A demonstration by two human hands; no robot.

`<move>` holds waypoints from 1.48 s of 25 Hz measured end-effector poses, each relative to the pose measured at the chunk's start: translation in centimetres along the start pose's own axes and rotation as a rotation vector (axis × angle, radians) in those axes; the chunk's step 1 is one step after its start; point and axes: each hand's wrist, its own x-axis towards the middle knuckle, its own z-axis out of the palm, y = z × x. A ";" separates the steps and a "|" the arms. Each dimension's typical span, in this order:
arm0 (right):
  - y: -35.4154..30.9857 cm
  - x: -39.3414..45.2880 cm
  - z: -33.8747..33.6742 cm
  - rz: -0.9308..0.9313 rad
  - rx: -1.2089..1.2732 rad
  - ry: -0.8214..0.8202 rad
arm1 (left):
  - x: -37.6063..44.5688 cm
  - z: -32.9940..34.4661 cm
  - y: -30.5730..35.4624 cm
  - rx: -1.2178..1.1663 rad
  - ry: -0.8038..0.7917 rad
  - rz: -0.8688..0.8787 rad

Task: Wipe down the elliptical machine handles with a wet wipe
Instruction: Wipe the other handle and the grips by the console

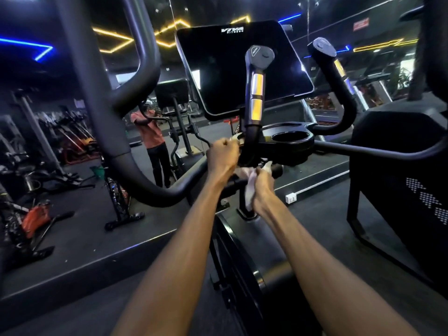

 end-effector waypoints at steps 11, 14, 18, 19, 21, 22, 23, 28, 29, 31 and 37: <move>-3.8 -2.1 0.2 -0.415 -0.283 0.000 | -3.0 -2.5 -0.9 -0.076 0.007 0.208; -6.1 -1.4 -0.4 -0.526 -0.411 0.112 | -2.8 -1.7 0.5 -0.168 0.300 0.176; -9.2 -0.5 1.1 -0.602 -0.520 0.202 | -3.1 2.5 3.9 -0.235 0.102 0.063; -10.1 -0.5 1.7 -0.624 -0.559 0.184 | -3.3 3.5 4.3 -0.238 0.072 0.060; -11.5 0.2 3.3 -0.658 -0.646 0.121 | -3.2 4.9 3.5 -0.242 0.073 0.095; -12.1 0.6 4.1 -0.666 -0.674 0.068 | -3.1 5.0 2.3 -0.257 0.070 0.090; -12.5 0.9 4.9 -0.665 -0.697 0.012 | -2.7 5.0 1.1 -0.251 0.075 0.080; -12.1 2.6 6.8 -0.669 -0.873 -0.133 | -2.3 5.2 0.9 -0.266 0.092 0.152; -11.9 3.0 6.7 -0.709 -0.891 -0.137 | -2.6 5.3 0.5 -0.274 0.103 0.180; -12.1 3.8 6.5 -0.747 -0.918 -0.182 | -2.3 5.5 -1.7 -0.279 0.117 0.174; -11.9 5.3 5.7 -0.737 -0.780 -0.324 | -2.1 6.6 -3.3 -0.336 0.232 0.297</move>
